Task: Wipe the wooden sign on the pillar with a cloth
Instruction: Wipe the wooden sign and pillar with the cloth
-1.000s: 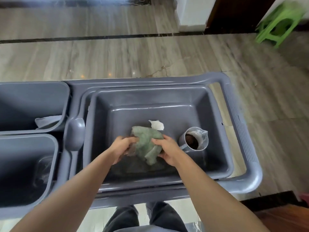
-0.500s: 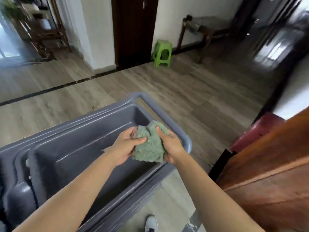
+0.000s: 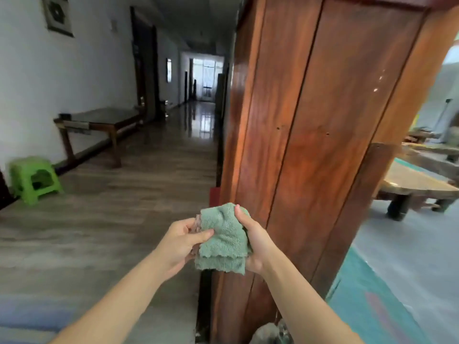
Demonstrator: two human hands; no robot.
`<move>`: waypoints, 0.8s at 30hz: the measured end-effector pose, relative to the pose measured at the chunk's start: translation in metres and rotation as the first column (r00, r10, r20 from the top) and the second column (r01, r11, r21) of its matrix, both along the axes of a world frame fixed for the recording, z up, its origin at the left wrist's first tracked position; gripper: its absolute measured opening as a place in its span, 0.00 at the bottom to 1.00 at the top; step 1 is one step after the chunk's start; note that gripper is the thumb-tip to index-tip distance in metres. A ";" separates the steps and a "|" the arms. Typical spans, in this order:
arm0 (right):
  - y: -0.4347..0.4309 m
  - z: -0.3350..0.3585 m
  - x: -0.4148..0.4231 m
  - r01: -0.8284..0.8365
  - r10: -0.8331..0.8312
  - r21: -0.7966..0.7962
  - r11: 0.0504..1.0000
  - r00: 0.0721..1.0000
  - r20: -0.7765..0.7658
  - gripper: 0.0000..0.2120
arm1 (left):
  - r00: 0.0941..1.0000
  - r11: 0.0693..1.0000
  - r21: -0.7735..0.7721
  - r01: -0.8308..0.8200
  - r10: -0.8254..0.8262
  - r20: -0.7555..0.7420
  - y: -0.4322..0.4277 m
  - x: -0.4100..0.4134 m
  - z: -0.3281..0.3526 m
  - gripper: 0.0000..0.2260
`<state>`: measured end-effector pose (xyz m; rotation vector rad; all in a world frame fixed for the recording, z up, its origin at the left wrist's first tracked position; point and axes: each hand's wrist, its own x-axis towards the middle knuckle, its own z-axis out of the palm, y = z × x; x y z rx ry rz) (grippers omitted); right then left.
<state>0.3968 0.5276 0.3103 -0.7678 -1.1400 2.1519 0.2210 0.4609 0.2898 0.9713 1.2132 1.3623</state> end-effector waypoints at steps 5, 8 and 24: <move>0.081 0.073 0.140 0.263 -0.277 0.292 0.920 0.961 0.009 0.21 | 0.977 0.959 0.194 0.207 -0.192 -0.095 0.106 0.111 0.078 0.12; 0.115 0.130 0.190 0.337 -0.412 0.530 0.778 0.911 0.026 0.16 | 0.953 0.911 0.312 0.271 -0.209 -0.218 0.155 0.154 0.133 0.17; 0.256 0.306 0.188 0.560 -0.515 0.752 0.347 0.784 -0.346 0.08 | 0.924 0.717 0.611 0.336 -0.124 -0.363 0.321 0.180 0.334 0.18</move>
